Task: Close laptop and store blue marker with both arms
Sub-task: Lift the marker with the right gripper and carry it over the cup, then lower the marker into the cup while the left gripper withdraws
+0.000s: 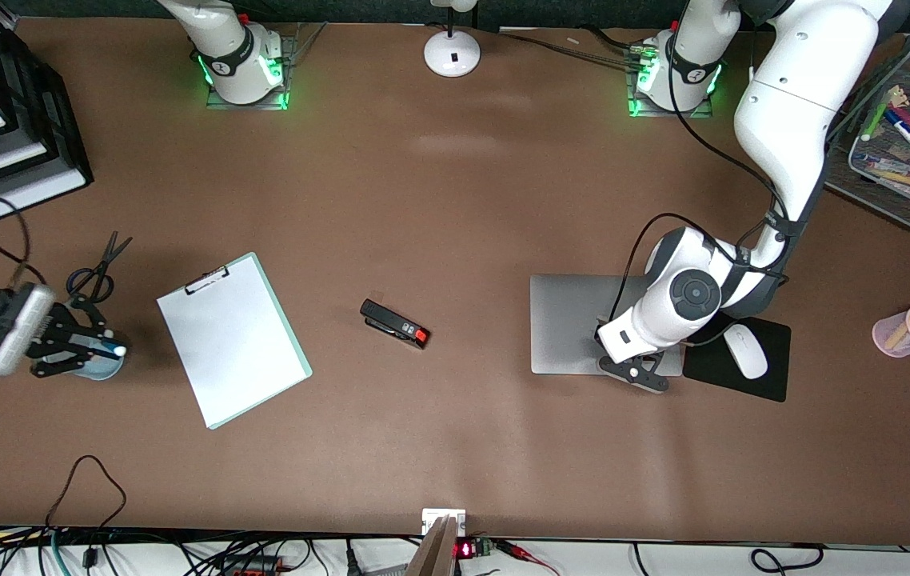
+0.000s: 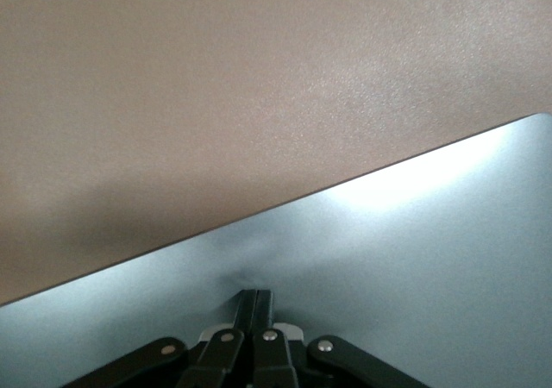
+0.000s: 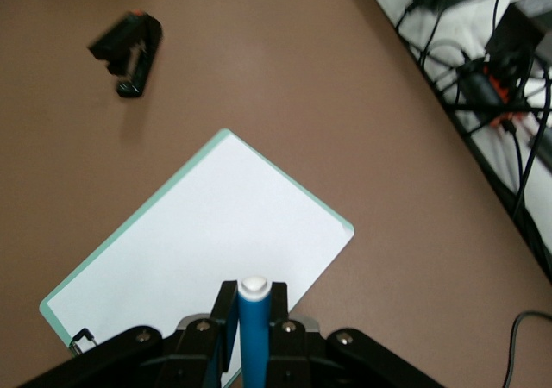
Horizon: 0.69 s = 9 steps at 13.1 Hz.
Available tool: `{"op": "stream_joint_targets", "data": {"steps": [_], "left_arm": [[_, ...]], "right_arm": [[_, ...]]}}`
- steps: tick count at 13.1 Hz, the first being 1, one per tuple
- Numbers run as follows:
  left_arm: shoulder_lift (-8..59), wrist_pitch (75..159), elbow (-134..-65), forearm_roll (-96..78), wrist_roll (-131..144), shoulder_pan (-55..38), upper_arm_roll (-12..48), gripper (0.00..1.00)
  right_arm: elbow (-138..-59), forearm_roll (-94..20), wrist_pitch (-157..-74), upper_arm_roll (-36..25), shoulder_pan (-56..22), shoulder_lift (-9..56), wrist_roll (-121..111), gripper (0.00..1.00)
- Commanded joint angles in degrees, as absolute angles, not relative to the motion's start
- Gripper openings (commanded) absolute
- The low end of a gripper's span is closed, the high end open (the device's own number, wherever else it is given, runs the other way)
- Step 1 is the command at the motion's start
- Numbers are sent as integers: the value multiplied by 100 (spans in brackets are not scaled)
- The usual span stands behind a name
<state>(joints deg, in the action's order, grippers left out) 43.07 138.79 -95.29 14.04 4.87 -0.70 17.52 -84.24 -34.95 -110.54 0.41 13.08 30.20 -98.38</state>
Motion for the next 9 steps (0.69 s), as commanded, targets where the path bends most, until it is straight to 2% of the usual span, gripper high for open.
{"op": "stream_joint_targets", "data": {"steps": [1,4,9], "left_arm": [[4368,13860,-9413,1626,642,-114,1714,0],[4202,13616,-9387,1626,598,-79,1731,0],[3412,12000,-9115,1521,536,0,1967,0]], "right_arm": [[-8332,-4120,-10610,106,1721,2979,-10423,0],[-8288,-4411,-10266,105,2082,3006,-10844,0],[-8279,-4814,-10274,105,2443,3269,-11047,0]]}}
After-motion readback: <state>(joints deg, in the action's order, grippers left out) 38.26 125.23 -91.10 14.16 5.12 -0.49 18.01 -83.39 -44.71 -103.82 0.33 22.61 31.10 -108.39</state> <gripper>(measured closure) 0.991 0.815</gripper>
